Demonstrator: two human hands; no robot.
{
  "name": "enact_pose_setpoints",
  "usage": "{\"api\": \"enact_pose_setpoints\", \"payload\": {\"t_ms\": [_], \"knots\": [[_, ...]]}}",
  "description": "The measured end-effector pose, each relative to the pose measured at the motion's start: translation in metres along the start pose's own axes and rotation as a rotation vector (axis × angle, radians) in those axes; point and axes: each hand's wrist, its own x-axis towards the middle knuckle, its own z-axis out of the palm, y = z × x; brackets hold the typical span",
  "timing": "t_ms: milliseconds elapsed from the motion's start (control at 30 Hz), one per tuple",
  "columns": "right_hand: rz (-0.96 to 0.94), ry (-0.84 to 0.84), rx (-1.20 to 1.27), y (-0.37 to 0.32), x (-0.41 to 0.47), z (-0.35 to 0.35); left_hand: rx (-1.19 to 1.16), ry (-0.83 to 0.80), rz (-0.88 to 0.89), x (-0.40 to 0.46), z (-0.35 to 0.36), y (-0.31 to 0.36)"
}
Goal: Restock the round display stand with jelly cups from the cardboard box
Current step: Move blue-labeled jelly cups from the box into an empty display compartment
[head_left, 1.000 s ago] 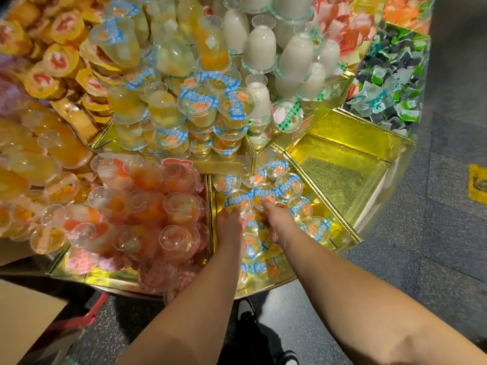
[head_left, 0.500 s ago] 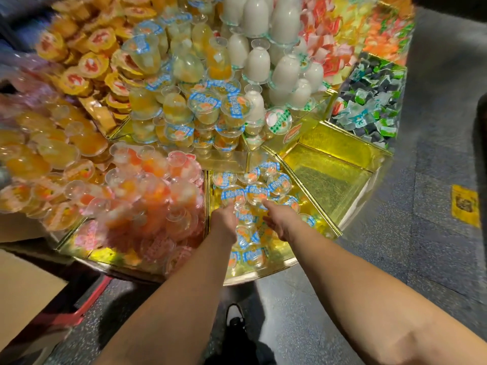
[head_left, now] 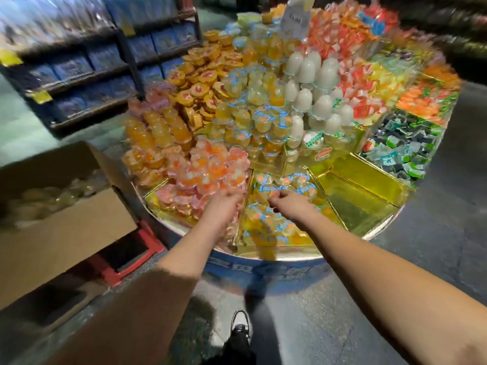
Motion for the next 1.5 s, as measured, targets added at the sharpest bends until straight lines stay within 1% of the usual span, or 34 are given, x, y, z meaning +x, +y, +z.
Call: {"api": "enact_pose_setpoints", "payload": {"t_ms": [67, 133, 200, 267, 367, 433, 533, 667, 767, 800, 833, 900, 933, 967, 1000, 1033, 1133, 1267, 1367, 1433, 1500], "knots": [[-0.097, -0.058, -0.107, -0.032, -0.013, 0.017, 0.167, 0.078, 0.087, -0.027, -0.047, 0.009], [-0.211, -0.122, -0.224, -0.068, -0.026, 0.039, 0.313, 0.186, 0.107, -0.049, -0.095, 0.014], [-0.318, -0.177, -0.346, -0.104, -0.041, 0.063, 0.394, 0.293, 0.105, -0.067, -0.143, 0.015], [-0.414, -0.226, -0.425, -0.139, -0.056, 0.09, 0.41, 0.385, 0.093, -0.079, -0.188, 0.01], [-0.543, -0.276, -0.462, -0.185, -0.073, 0.138, 0.403, 0.492, 0.051, -0.094, -0.25, -0.004], [-0.603, -0.304, -0.488, -0.212, -0.08, 0.172, 0.404, 0.55, 0.022, -0.099, -0.29, -0.018], [-0.642, -0.373, -0.508, -0.25, -0.078, 0.232, 0.391, 0.598, -0.015, -0.099, -0.351, -0.04], [-0.617, -0.482, -0.491, -0.294, -0.055, 0.318, 0.394, 0.602, -0.048, -0.09, -0.434, -0.07], [-0.555, -0.527, -0.465, -0.32, -0.036, 0.378, 0.526, 0.59, -0.084, -0.074, -0.489, -0.088], [-0.533, -0.528, -0.47, -0.327, -0.03, 0.396, 0.516, 0.644, -0.039, -0.069, -0.507, -0.092], [-0.511, -0.523, -0.477, -0.332, -0.024, 0.413, 0.293, 0.59, -0.084, -0.065, -0.522, -0.093], [-0.455, -0.521, -0.444, -0.339, -0.012, 0.443, 0.338, 0.507, -0.012, -0.047, -0.553, -0.113], [-0.428, -0.519, -0.421, -0.341, -0.007, 0.456, 0.301, 0.499, -0.099, -0.041, -0.563, -0.115], [-0.409, -0.514, -0.407, -0.343, -0.003, 0.466, 0.411, 0.57, -0.125, -0.032, -0.573, -0.12], [-0.391, -0.511, -0.399, -0.344, 0.001, 0.474, 0.434, 0.569, -0.148, -0.024, -0.581, -0.128], [-0.372, -0.509, -0.389, -0.344, 0.005, 0.482, 0.435, 0.52, -0.206, -0.011, -0.588, -0.135], [-0.326, -0.501, -0.375, -0.346, 0.021, 0.501, 0.373, 0.406, -0.26, 0.016, -0.601, -0.145], [-0.256, -0.491, -0.333, -0.353, 0.054, 0.521, 0.247, 0.365, -0.34, 0.059, -0.61, -0.163], [-0.167, -0.468, -0.256, -0.362, 0.087, 0.537, 0.219, 0.33, -0.413, 0.098, -0.619, -0.175], [-0.115, -0.455, -0.212, -0.368, 0.114, 0.549, 0.155, 0.319, -0.457, 0.127, -0.623, -0.177], [-0.068, -0.45, -0.192, -0.375, 0.143, 0.56, 0.034, 0.323, -0.547, 0.157, -0.629, -0.174]]}}
